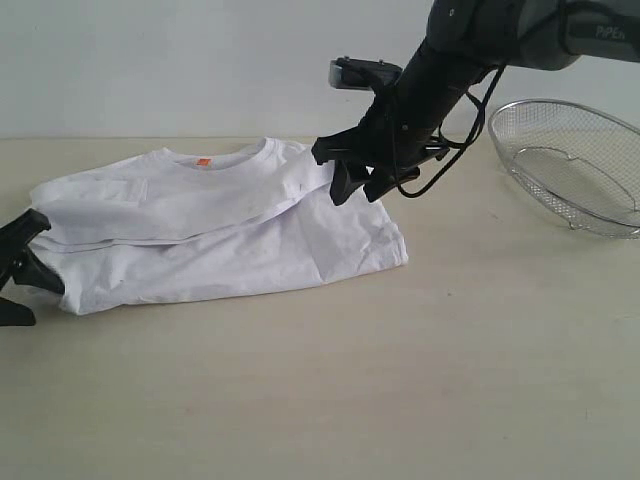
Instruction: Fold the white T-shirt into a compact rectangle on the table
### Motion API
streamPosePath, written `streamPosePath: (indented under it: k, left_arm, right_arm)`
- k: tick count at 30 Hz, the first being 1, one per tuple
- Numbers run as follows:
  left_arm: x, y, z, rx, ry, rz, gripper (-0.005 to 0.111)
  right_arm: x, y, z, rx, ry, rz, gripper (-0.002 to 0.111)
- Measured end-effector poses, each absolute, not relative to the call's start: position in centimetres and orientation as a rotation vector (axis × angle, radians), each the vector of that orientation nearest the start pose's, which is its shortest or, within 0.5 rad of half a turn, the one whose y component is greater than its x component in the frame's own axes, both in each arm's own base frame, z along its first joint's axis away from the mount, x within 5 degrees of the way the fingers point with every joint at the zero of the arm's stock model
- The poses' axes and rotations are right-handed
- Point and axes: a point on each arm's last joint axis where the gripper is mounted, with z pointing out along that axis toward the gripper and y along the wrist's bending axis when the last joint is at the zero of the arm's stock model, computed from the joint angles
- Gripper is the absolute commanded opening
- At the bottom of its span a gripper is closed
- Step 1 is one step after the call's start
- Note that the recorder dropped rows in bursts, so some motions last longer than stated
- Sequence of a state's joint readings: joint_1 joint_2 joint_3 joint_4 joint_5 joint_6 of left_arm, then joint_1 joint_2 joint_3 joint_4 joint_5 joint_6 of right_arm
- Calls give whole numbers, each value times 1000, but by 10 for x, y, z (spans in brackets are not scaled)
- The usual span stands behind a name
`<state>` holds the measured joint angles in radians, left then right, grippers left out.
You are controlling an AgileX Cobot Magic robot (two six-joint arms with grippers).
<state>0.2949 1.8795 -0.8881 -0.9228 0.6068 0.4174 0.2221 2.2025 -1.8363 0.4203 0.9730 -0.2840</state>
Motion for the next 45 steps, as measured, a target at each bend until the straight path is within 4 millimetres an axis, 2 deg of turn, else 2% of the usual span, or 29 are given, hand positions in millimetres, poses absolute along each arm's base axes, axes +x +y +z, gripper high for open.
streamPosePath:
  k: [3, 10, 17, 20, 24, 33, 45]
  left_arm:
    - [316, 53, 118, -910, 2659, -699, 47]
    - [319, 53, 105, -968, 2657, -712, 16]
    - [322, 53, 104, -939, 2665, -728, 13]
    - [324, 53, 105, -926, 2666, -739, 5]
    - [325, 53, 108, -911, 2664, -737, 4]
    - [325, 55, 132, -802, 2637, -687, 4]
    - [322, 56, 133, -718, 2682, -636, 4]
  right_arm:
    - [457, 135, 200, -442, 2727, 526, 46]
    - [457, 135, 200, -442, 2727, 526, 46]
    - [457, 135, 200, -442, 2727, 526, 46]
    - [457, 135, 200, -442, 2727, 526, 46]
    - [458, 135, 200, -441, 2725, 525, 46]
    - [458, 135, 200, -438, 2720, 523, 46]
    - [457, 135, 200, -444, 2731, 527, 46]
